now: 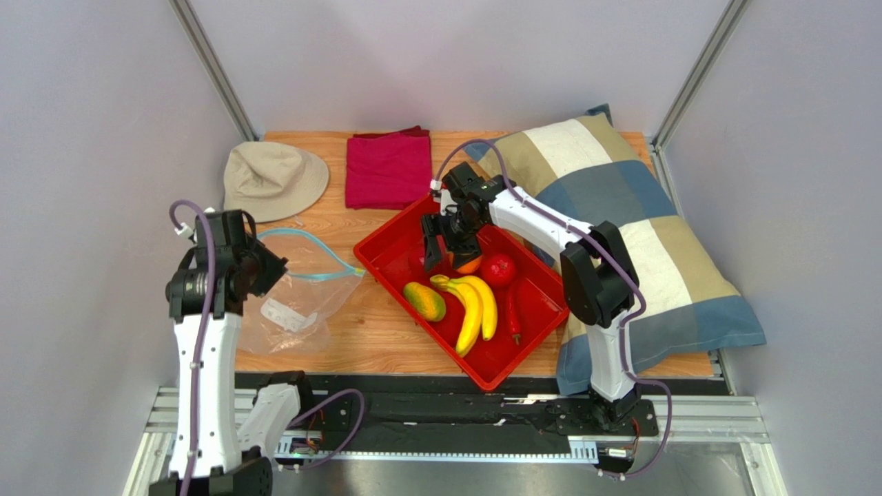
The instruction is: Open the zip-top bag and remove the fake food
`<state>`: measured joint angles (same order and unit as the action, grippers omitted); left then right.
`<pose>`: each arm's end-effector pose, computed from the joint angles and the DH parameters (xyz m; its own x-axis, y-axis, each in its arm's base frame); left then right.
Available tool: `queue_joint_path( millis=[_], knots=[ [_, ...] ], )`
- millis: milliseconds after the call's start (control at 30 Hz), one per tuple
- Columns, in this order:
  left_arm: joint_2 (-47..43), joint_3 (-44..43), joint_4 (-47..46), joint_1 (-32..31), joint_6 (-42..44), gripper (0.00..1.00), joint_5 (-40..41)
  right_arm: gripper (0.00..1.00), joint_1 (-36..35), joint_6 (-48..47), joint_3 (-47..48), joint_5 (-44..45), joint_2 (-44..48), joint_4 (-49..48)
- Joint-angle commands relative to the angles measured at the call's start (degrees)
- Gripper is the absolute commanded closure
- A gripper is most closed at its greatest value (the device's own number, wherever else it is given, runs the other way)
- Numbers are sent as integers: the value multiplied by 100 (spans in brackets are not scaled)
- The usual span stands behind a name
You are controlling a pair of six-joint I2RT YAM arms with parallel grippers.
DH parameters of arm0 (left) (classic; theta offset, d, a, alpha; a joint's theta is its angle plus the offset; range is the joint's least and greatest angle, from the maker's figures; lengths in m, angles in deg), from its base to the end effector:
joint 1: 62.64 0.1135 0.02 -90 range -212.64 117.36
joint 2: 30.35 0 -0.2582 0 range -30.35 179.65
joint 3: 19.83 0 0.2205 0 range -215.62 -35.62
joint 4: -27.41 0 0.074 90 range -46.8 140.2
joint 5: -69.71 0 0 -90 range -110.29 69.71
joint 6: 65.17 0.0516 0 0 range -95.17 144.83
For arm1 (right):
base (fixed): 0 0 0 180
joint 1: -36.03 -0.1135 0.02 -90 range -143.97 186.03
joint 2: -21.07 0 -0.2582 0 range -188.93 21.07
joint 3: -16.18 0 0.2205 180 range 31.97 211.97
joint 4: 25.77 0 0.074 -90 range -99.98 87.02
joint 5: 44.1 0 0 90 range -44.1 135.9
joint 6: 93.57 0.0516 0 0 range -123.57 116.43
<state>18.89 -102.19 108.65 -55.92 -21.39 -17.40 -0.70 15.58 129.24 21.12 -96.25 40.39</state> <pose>0.1188 0.0166 0.3361 -0.4031 -0.7736 -0.4890 -0.6379 0.6206 -0.4560 0.3068 0.2559 0.2127 -0.9284 -0.3211 -0.1870 -0.3716 0.7929 0.4830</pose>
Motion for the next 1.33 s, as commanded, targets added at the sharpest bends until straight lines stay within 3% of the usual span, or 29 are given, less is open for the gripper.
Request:
queue_joint_path(
  millis=[0,33,67,300,333,367,400,533,667,700,800,900,1033,1167,1300],
  knots=[
    [683,-304,-199,22,-309,100,431,15,-36,-184,389,262,148,-27],
    [1006,-444,-199,22,-335,98,509,12,-45,-184,380,289,165,-53],
    [1175,-549,-173,22,-335,81,545,9,-45,-184,371,341,165,-54],
    [2354,-2288,442,-170,-37,59,694,0,-45,-237,257,754,630,-10],
    [2363,-2369,486,-354,59,38,886,0,-45,-237,196,824,892,-1],
    [2337,-2405,538,-443,78,6,949,0,-45,-237,161,982,1025,17],
    [2293,-2414,565,-531,78,1,993,0,-36,-237,143,1044,1175,69],
    [1794,-2230,478,-1198,51,1,889,0,-36,-184,-173,1448,2027,192],
    [1326,-1791,-503,-2699,227,1,642,0,-36,245,-1180,2018,3587,193],
    [1247,-1677,-698,-3416,271,1,625,0,-27,603,-1376,2247,3932,201],
    [1203,-1606,-1235,-4604,630,1,589,0,-45,1045,-2272,3012,5286,271],
    [958,-1387,-1832,-5196,1034,1,414,0,-45,1458,-3036,3671,6724,385],
    [246,-658,-2983,-5260,1124,1,-533,0,-36,1854,-3381,4217,8205,842],
    [-650,353,-4650,-5260,1054,1,-922,0,-45,2179,-3399,4306,8848,1115],
    [-1275,978,-5411,-5260,904,1,-966,0,-45,2356,-3233,4472,9059,1142]
  ],
)
